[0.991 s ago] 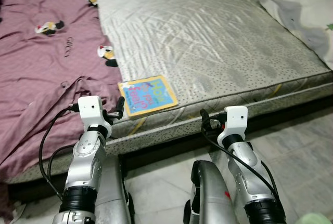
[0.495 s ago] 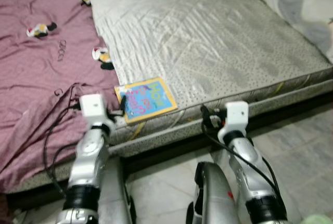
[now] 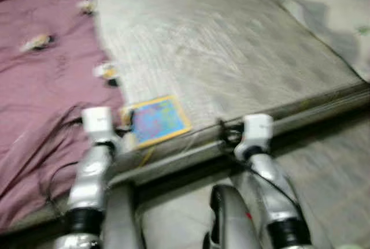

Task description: Clean up the room

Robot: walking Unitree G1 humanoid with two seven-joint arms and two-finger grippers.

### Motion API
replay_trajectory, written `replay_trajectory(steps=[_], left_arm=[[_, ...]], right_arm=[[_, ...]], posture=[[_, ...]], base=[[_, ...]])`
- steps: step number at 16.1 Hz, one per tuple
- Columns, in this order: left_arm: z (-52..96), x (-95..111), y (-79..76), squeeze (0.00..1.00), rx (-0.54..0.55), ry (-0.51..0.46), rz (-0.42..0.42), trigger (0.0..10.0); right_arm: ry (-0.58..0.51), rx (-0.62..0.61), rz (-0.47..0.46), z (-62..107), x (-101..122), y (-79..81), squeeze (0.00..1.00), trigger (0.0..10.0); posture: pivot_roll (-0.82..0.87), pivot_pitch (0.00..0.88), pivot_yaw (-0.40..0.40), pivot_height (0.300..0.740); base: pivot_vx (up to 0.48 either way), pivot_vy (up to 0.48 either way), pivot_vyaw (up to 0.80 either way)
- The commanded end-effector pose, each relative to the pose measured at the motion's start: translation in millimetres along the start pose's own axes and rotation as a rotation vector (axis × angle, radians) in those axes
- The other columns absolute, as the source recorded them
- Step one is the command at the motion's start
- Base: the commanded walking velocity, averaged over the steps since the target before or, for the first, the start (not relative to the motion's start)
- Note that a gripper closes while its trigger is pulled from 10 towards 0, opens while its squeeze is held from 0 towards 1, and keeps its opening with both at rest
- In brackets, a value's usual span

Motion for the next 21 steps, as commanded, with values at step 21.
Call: replay_trajectory(steps=[21], left_arm=[[10.2, -21, -16.9, 0.00, 0.018, 0.160, 0.125, 10.0]], right_arm=[[0.035, -0.039, 0.016, 5.8, -8, -15.2, 0.00, 10.0]], posture=[[-0.04, 0.118, -0.027, 0.498]], base=[[0.000, 0.000, 0.00]])
Point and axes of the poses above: a point about 5 cm out from each wrist's last joint towards the gripper, its own z axis pointing back from the gripper into the wrist, its own x axis along the axis of the wrist's last joint, y = z × x, the point moved 3 cm from there along -z, pointing out of the wrist towards the gripper, and after that the axes turned 4 degrees about -z, right-handed, at the moved point
